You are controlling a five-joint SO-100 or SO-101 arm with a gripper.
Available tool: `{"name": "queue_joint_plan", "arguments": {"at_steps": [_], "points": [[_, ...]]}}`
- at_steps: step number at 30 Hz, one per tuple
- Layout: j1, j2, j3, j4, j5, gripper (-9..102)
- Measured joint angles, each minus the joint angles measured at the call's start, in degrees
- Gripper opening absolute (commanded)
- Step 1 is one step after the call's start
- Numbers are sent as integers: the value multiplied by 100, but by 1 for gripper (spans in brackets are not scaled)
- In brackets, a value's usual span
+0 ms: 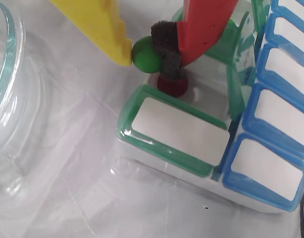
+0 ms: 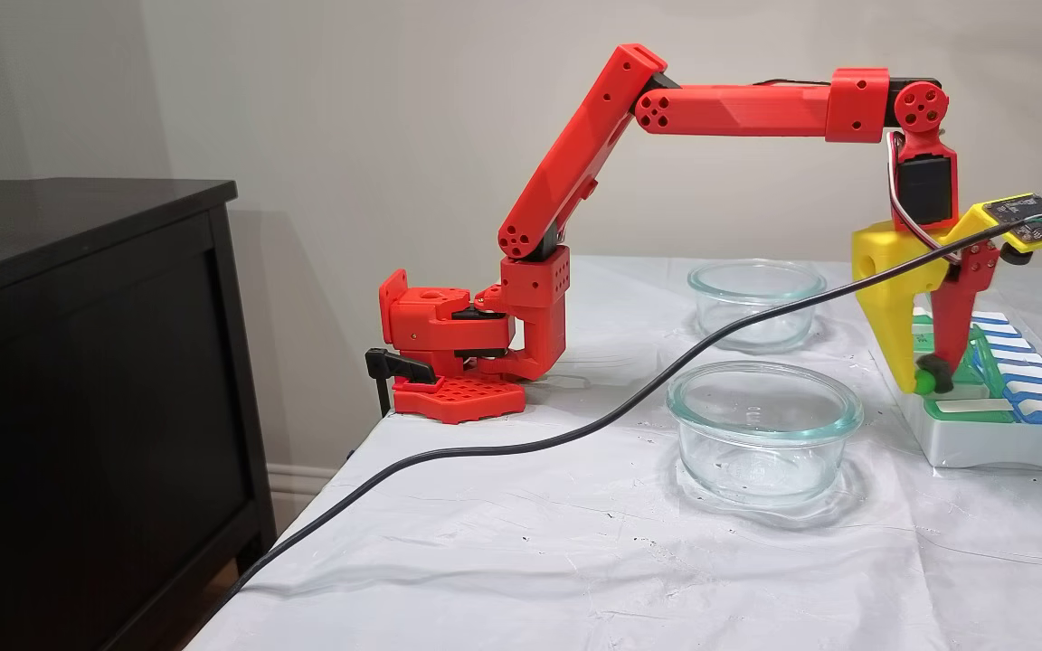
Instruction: Sort medicines into box.
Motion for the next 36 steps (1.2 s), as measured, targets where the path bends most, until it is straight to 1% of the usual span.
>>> {"name": "queue_joint_plan", "arguments": {"at_steps": [5, 22, 25, 30, 36], "points": [[-70, 334, 404, -255, 0, 0], [-97, 290, 404, -949, 158, 0], [-97, 211, 369, -1055, 158, 5], [-97, 211, 369, -1160, 158, 22], [-97, 211, 369, -1160, 158, 25]]}}
